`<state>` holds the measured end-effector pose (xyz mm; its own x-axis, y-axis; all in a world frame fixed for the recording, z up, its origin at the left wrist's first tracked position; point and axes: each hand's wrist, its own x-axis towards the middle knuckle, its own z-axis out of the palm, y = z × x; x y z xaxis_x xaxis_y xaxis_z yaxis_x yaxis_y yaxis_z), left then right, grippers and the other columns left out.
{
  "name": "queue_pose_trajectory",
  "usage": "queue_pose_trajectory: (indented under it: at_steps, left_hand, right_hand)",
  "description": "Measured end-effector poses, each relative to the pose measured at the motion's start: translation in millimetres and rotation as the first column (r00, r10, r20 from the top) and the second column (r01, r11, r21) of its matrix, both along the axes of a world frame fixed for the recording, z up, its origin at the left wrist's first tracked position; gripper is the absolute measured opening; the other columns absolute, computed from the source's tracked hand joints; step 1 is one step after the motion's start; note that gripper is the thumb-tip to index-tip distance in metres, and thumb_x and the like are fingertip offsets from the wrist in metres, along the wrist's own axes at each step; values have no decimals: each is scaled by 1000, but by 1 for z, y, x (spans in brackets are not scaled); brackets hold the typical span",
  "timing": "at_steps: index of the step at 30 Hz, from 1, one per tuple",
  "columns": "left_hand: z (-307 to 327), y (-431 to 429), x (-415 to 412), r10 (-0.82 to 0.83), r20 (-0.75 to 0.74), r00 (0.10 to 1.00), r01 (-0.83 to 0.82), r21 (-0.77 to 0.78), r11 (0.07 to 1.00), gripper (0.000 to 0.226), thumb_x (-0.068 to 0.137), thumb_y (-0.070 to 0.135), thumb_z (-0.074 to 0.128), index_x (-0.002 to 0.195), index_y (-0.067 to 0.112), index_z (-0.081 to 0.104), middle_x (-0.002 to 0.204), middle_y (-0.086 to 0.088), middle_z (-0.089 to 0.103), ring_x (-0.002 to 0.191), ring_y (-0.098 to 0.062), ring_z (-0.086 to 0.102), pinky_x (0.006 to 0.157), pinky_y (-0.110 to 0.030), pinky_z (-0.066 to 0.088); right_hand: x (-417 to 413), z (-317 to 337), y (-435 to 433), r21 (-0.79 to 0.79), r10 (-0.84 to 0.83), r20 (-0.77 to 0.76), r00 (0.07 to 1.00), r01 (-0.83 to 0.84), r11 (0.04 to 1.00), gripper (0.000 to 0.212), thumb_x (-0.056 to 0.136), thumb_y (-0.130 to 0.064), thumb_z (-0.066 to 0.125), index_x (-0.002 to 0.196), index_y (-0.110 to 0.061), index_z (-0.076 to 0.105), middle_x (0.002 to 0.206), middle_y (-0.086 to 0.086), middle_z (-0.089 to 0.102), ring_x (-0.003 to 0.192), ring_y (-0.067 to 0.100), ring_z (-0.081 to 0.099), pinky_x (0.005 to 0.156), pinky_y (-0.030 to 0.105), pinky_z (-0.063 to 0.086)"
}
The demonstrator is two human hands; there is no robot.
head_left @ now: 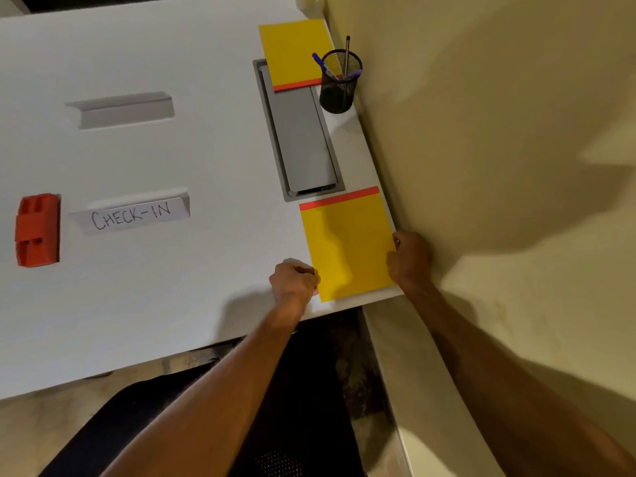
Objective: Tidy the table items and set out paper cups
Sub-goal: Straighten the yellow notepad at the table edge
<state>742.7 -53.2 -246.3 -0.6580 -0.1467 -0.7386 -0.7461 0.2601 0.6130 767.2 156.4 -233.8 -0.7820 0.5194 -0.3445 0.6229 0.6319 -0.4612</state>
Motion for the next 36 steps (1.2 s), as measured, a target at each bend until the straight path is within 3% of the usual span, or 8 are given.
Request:
queue_pose_trajectory:
  at_steps: [4,8,12,16,21,27,32,36]
  left_hand:
    - [-3,3,1,-62,-21,998,60,-77,995,19,72,-5,80,76,11,72,84,-12,73,72,-27,73,70,-44,63]
    - [-5,6,1,-111,-37,993,102,-178,979,15,69,2,80,74,14,74,74,-6,73,72,-24,73,73,-42,63]
    - [-3,8,3,-153,-47,987,139,-225,965,13,72,6,79,75,18,73,75,-2,72,77,-22,73,77,-39,62]
    - [6,9,3,-221,-36,975,205,-258,944,13,73,5,74,81,15,72,72,1,67,77,-20,70,71,-30,58]
    - [27,-2,1,-366,-108,924,326,-279,903,8,79,18,72,84,20,66,74,11,65,77,-12,64,57,-20,44]
    - [51,-46,0,-574,-269,773,414,-473,778,33,93,36,60,121,18,62,117,-1,64,99,-19,62,77,-30,42]
    - [68,-103,-4,-644,-330,690,398,-570,719,39,94,39,56,128,19,57,120,-6,59,103,-24,59,78,-32,44]
    - [79,-158,-6,-687,-326,650,340,-683,646,42,94,40,54,130,18,56,122,-7,61,107,-26,59,88,-40,43]
  right_hand:
    - [2,-6,0,48,30,1,1000,-30,998,11,81,6,50,82,1,60,91,17,64,84,36,60,69,43,50]
    - [2,-8,-2,106,43,4,999,-43,993,13,84,5,52,90,4,64,102,22,65,94,40,61,74,41,47]
    - [3,-9,-1,119,60,26,998,-63,991,13,86,5,54,78,-4,58,97,24,66,89,40,63,62,32,35]
    - [4,-9,0,130,117,63,991,-124,984,9,89,3,56,94,6,62,109,25,61,99,39,59,77,40,45]
    - [6,4,-9,147,151,62,987,-158,976,21,93,-6,55,112,1,57,119,21,56,110,36,53,86,41,46]
    - [-6,28,-48,202,349,-13,937,-339,919,32,94,-15,54,123,-3,57,122,15,55,114,31,50,91,42,45]
    - [-23,37,-106,221,506,-66,860,-482,848,27,90,-17,58,114,-6,62,119,14,56,111,32,52,91,45,47]
    - [-36,41,-164,233,615,-73,785,-587,776,34,91,-21,59,124,-10,60,126,13,56,115,30,53,94,43,49]
